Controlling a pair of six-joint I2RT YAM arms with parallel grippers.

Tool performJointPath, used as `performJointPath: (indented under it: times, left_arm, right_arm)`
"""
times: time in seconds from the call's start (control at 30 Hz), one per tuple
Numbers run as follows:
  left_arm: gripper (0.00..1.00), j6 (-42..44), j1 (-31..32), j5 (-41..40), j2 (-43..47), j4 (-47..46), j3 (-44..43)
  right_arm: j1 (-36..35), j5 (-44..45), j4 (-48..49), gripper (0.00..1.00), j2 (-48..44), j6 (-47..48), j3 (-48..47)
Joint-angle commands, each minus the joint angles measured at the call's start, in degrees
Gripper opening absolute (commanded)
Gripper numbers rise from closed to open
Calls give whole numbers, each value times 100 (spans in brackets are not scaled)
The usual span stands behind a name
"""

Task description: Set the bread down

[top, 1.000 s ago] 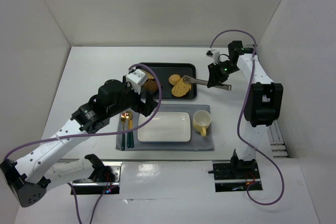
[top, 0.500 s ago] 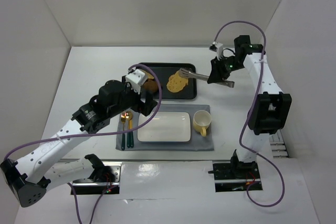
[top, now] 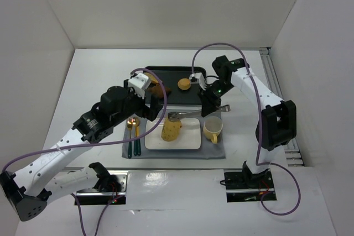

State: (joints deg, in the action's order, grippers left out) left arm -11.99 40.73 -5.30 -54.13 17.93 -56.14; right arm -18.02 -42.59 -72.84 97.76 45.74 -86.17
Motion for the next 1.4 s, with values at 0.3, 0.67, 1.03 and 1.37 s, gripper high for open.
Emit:
performJointPath:
  times: [0.3,0.67,1.03,1.37]
  left_arm:
    - [100,91,5,-191,166,-317,33]
    - [100,91,5,-191,166,-317,33]
    - [100,91,5,-243,166,-370,86]
    - [100,91,5,-296,166,-370,86]
  right_arm:
    - [-386,743,42,31,-424,-232,382]
    - [-439,796,147,56,-538,-232,153]
    - [114,550,674,56,-1074,-521,-488]
    - [2335,1928,3449,55,-2242,-1689,1372]
